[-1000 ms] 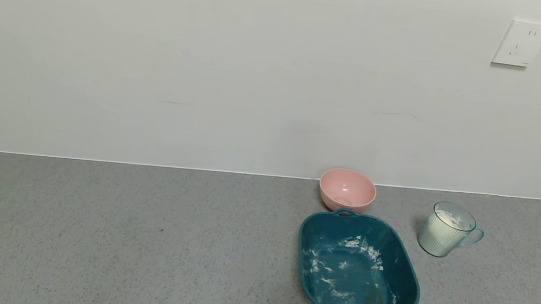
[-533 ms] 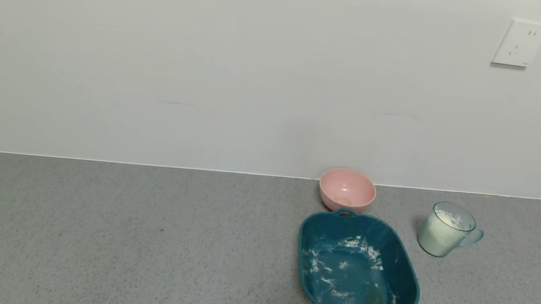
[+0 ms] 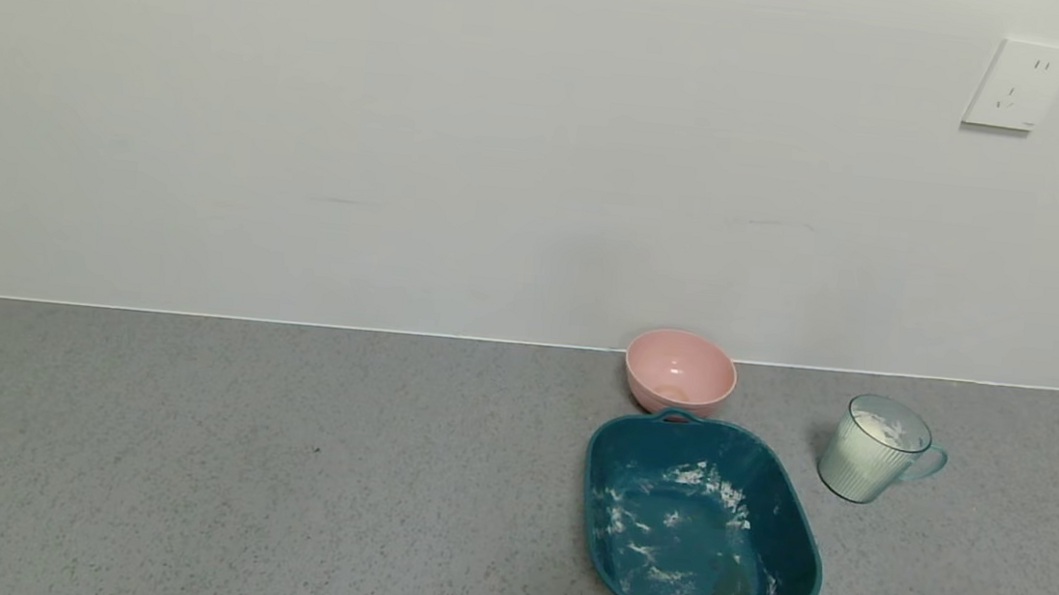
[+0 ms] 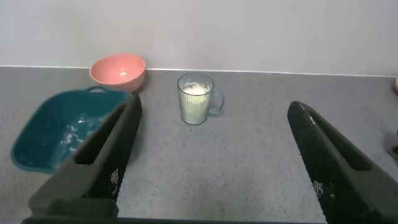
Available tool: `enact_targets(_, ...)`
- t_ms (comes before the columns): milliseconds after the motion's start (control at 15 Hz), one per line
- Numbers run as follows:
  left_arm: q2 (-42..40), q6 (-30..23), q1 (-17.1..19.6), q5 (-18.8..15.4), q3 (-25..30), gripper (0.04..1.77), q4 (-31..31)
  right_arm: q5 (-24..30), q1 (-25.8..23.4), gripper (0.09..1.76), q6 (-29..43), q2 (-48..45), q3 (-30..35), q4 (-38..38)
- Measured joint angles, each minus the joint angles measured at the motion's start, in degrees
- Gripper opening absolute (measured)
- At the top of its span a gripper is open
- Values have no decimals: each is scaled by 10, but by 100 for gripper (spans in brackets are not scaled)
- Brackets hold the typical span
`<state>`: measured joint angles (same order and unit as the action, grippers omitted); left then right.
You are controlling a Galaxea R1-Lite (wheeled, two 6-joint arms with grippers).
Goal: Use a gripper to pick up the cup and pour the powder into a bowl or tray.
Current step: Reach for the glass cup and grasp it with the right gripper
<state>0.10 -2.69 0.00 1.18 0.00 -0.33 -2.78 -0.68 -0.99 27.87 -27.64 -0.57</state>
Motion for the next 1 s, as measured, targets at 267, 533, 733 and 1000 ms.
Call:
enact_targets(267,0,0,0,0,0,172,0,-1,1,171,5,165,-30,-76)
enact_targets(533,0,0,0,0,0,172,0,1,11,171,10,327,14,-223)
enact_targets(733,0,0,0,0,0,172,0,1,32,171,20,435,61,-304)
enact_targets(1000,0,0,0,0,0,172,0,1,49,171,42,546,87,-367)
